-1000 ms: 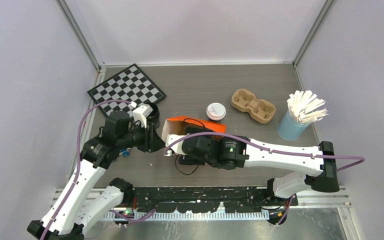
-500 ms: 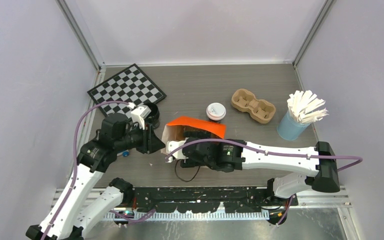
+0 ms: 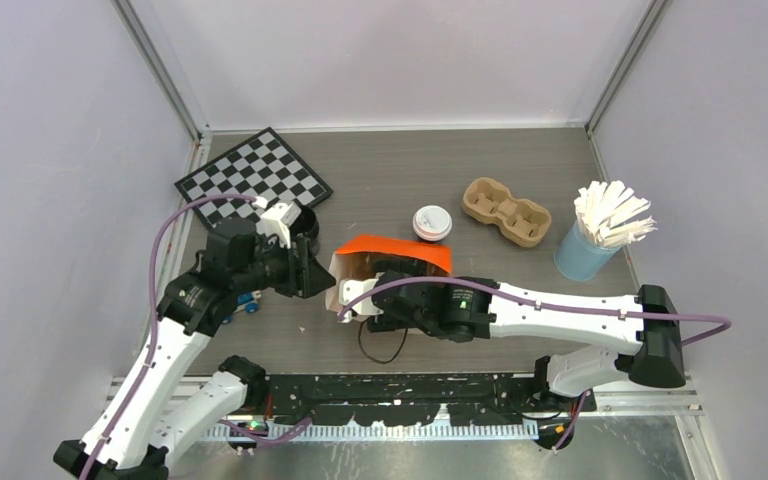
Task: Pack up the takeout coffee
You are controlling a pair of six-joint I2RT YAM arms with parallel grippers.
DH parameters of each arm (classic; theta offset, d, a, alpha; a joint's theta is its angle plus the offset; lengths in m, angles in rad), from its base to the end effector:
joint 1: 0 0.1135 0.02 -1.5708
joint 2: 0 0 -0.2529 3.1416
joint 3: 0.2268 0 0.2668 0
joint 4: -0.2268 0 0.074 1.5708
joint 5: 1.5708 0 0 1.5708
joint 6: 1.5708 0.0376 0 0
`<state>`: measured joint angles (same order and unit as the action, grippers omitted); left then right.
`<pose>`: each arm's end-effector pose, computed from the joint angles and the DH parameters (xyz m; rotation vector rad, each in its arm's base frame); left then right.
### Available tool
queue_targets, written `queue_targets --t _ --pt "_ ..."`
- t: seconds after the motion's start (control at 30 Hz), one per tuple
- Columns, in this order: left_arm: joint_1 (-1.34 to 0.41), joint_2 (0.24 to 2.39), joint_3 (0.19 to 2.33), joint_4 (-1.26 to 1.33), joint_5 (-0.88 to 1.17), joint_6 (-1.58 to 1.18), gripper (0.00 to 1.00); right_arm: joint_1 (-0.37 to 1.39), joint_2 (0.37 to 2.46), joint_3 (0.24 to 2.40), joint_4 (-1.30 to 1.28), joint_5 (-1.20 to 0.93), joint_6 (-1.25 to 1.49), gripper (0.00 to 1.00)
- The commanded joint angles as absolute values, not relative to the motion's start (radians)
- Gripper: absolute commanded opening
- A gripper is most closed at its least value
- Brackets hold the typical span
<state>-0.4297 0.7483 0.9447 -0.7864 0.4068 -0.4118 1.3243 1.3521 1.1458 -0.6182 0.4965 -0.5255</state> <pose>0.1466 -0.0836 0.3348 0.2667 2.2375 -0.9101 0.0917 0.2910 0.2872 -1.6758 1.5450 -0.1844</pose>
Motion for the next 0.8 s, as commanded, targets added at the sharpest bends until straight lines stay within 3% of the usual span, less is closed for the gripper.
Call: queue_targets --t 0.0,0.17,0.4,0.77 --pt "-0.425 0.752 0.951 -0.678 0.483 -0.433 0.53 1.321 1.32 1.154 -0.575 0.506 -0.533 0.71" --pt "-0.425 0.748 0.919 -0.64 0.491 -0.458 0.47 1.322 1.32 1.15 -0.563 0.505 -0.531 0.71" --pt "-0.425 0.743 0.906 -0.627 0.523 -0.464 0.01 1.32 1.354 1.191 -0.56 0.475 -0.56 0.71" --pt "-0.425 0.719 0.893 -0.605 0.582 -0.489 0.0 1.274 1.408 1.14 -0.456 0.446 -0.661 0.71"
